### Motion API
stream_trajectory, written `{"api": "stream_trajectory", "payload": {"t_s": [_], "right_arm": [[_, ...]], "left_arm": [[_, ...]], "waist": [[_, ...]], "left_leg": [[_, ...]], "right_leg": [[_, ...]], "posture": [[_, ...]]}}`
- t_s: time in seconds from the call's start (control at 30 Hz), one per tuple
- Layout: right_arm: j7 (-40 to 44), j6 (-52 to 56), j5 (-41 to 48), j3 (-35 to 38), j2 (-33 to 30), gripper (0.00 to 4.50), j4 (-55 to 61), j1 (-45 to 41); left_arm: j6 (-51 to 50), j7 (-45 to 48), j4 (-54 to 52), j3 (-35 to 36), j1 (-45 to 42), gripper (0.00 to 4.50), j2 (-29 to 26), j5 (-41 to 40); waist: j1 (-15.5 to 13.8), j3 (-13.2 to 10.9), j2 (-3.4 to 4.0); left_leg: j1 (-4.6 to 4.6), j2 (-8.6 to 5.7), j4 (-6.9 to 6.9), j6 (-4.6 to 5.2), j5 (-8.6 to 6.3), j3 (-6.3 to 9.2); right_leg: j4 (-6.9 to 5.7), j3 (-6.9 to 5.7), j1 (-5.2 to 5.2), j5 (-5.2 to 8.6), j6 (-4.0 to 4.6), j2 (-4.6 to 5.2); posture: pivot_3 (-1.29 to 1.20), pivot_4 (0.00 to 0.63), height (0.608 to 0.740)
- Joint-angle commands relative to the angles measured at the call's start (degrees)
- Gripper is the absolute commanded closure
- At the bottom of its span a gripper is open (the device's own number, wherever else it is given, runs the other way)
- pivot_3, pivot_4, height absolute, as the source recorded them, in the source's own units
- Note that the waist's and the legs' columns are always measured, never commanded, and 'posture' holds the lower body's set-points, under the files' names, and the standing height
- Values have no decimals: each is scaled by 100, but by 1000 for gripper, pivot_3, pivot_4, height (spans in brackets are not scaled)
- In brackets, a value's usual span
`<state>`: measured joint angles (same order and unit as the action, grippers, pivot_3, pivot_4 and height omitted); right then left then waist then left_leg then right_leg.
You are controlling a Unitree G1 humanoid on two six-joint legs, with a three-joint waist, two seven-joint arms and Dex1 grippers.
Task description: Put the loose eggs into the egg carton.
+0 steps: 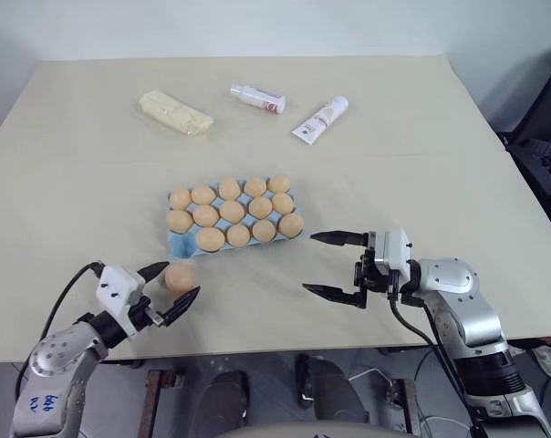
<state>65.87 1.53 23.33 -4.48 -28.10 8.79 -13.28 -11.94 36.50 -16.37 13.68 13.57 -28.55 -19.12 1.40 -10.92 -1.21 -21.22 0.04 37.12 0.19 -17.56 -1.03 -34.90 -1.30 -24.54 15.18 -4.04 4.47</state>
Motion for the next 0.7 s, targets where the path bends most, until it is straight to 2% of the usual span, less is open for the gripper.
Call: {"api": "stream_trajectory", "payload": {"t_s": [0.03,0.07,0.2,0.27,0.37,0.5,0.7], "right_arm": [[-63,20,105,-8,13,0,221,-42],[-73,24,103,-13,12,0,222,-46],[-79,41,91,-30,-8,0,206,-37],[-90,51,74,-56,-10,0,232,32],[-85,100,80,-81,-34,0,289,108],[-97,128,69,-104,-49,0,309,119],[-214,74,24,-151,2,0,310,68]], "left_arm": [[162,-159,59,-121,-96,404,102,171],[200,-186,82,-140,-110,565,121,212],[358,-217,84,94,-4,1861,160,84],[498,-87,-48,343,97,2168,64,-65],[432,139,-300,596,97,2168,-112,-392],[185,366,-252,603,-338,2168,-435,-612],[319,338,640,140,-1659,2168,-456,-251]], "waist": [[-5,0,0],[-7,0,0],[5,0,0],[9,0,0],[0,0,0],[-72,0,0],[-150,0,0]], "left_leg": [[0,0,0,0,0,0],[1,0,1,1,0,0],[1,0,-1,0,1,0],[0,0,-3,1,1,0],[0,2,-4,0,0,1],[1,0,5,2,2,2],[0,-6,9,5,5,2]], "right_leg": [[-1,1,0,0,0,0],[-2,1,0,0,0,0],[-4,1,-1,0,1,0],[-2,1,-2,0,1,0],[-2,-1,-3,2,3,0],[-4,-1,2,2,3,2],[-6,-2,3,-3,-4,3]], "posture": [[0,150,740],[0,150,740],[0,150,740],[0,150,740],[0,150,740],[0,150,740],[0,150,740]]}}
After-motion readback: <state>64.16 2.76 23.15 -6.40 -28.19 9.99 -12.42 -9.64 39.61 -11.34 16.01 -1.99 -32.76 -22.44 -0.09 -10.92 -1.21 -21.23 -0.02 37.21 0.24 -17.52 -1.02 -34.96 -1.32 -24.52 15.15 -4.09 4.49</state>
